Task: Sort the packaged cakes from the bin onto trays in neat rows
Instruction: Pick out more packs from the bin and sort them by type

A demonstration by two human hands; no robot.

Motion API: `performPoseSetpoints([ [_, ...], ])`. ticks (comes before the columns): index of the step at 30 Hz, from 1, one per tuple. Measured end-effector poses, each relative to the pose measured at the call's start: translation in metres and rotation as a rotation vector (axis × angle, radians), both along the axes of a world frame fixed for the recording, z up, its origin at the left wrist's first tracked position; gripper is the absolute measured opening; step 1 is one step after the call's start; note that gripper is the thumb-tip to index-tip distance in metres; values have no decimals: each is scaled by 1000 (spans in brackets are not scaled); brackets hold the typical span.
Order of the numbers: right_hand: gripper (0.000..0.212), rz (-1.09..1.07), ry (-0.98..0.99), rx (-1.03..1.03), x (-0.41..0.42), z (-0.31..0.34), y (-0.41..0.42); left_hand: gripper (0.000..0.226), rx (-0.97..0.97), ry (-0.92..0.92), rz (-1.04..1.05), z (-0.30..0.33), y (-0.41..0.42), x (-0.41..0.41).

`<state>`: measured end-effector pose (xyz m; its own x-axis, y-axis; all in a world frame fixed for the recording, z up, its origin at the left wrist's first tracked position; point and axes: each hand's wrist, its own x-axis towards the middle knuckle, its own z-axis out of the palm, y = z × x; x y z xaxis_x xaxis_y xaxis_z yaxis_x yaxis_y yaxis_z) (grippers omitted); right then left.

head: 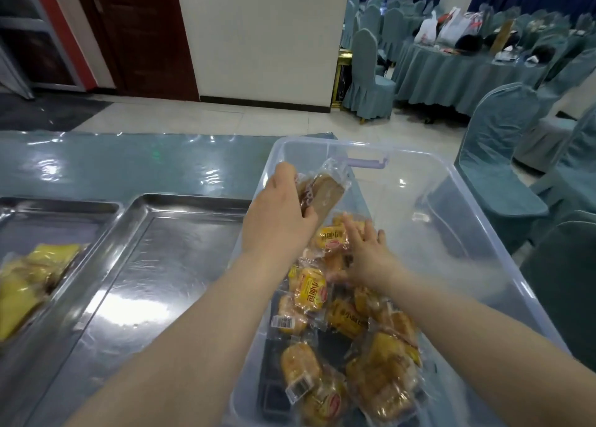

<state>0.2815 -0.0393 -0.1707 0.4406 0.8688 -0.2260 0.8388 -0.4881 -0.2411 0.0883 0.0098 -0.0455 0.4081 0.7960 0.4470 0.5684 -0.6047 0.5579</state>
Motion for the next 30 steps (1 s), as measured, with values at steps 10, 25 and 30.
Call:
performPoseSetpoints([
  [10,148,380,-49,-373,-16,-40,26,45,-53,-88,113,-1,5,2],
  [25,68,309,-77,99,-7,-56,6,48,-60,-91,130,-4,5,5],
  [30,49,260,282,-200,0,-20,21,49,-42,-56,131,-4,7,3],
])
